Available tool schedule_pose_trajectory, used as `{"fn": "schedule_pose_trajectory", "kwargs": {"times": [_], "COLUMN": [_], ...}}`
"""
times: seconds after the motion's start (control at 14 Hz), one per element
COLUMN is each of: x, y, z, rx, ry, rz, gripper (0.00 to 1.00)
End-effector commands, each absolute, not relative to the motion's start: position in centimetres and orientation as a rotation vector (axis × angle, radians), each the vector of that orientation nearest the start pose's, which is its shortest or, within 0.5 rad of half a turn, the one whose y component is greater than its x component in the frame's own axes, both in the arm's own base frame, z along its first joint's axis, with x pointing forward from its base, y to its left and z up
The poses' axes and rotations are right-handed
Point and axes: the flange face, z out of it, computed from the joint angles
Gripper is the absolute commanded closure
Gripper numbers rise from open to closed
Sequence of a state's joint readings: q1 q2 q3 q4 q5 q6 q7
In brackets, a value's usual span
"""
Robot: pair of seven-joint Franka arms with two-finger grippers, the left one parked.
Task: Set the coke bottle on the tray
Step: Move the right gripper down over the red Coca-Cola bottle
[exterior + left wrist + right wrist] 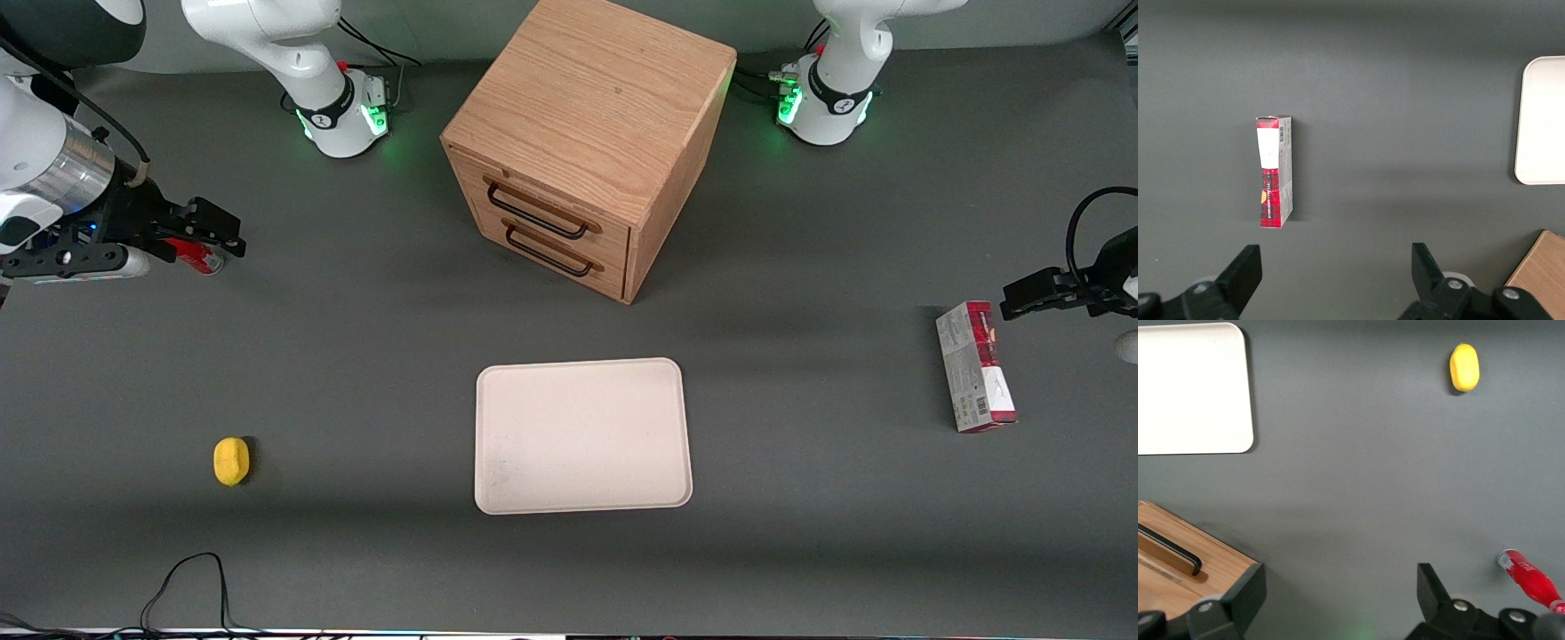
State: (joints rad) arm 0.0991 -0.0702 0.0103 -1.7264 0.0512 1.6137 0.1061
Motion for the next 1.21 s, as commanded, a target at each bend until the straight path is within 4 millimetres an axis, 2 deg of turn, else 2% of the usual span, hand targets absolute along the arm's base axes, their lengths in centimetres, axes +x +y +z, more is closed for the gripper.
{"fn": "schedule_pose_trajectory", "kwargs": {"times": [0.0,0.14,0.21,0.29,0.36,0.43,0.57,0.64,0.93,1.07,1.14], "x": [52.8,53.0,53.1,53.4,52.1,50.0,45.2,43.1,37.1,34.8,33.5], "y": [6.0,5.3,3.9,-1.2,-4.4,-7.3,-11.3,-13.5,-19.5,-21.0,-22.3], "z": [59.8,59.5,59.0,57.1,55.0,54.1,51.3,49.9,45.3,43.1,41.9], "rx": [-3.130,-3.149,-3.209,-3.242,-3.228,-3.218,-3.224,-3.215,-3.173,-3.178,-3.174], "ry": [-0.008,-0.010,-0.049,-0.133,-0.101,-0.070,-0.184,-0.153,-0.210,-0.210,-0.211], "rz": [0.084,0.093,0.120,0.213,0.263,0.221,0.125,0.116,0.090,0.071,0.057], "gripper": [0.00,0.00,0.00,0.00,0.00,0.00,0.00,0.00,0.00,0.00,0.00]}}
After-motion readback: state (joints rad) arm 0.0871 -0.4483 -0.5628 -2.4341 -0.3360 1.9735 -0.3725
